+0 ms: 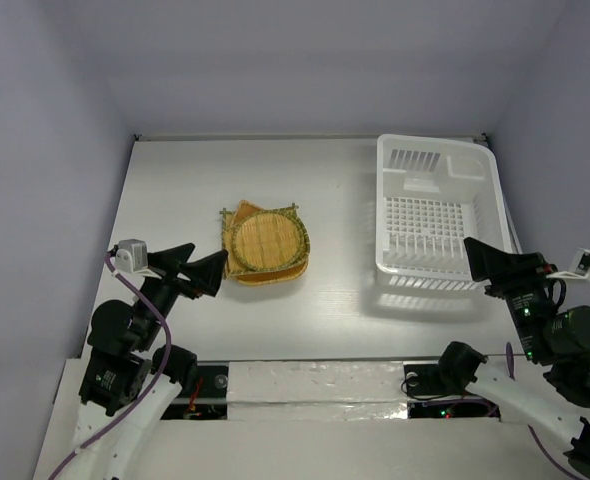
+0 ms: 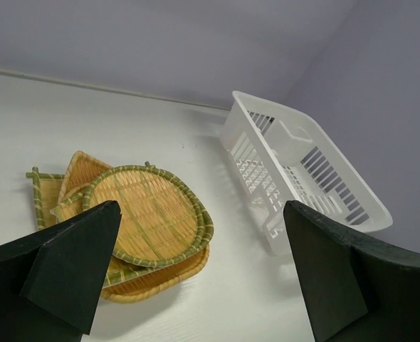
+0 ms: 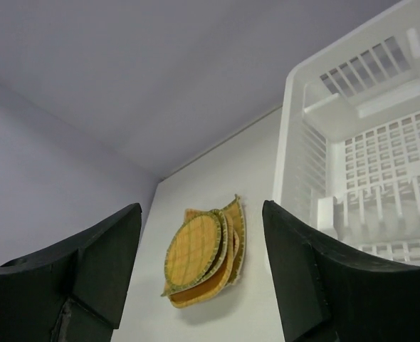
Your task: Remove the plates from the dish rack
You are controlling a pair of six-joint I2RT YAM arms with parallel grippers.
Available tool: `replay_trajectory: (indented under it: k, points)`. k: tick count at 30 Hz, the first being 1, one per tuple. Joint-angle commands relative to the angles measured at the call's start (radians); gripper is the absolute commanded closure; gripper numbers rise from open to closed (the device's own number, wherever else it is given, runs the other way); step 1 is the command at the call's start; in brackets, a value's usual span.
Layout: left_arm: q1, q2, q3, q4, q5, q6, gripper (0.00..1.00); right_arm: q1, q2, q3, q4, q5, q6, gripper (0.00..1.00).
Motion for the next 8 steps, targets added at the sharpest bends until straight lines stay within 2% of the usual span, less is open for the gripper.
replay_trajectory:
  k: [1,8]
  points:
    - [0.008,-0.009,0.037,0.028,-0.028,0.022,0.01,0.006,0.014,-0.015,-0.067,0.037,0.007,0.26]
    - [0.008,0.035,0.054,0.033,-0.04,0.039,0.01,0.006,0.07,-0.015,0.009,0.047,-0.024,0.26]
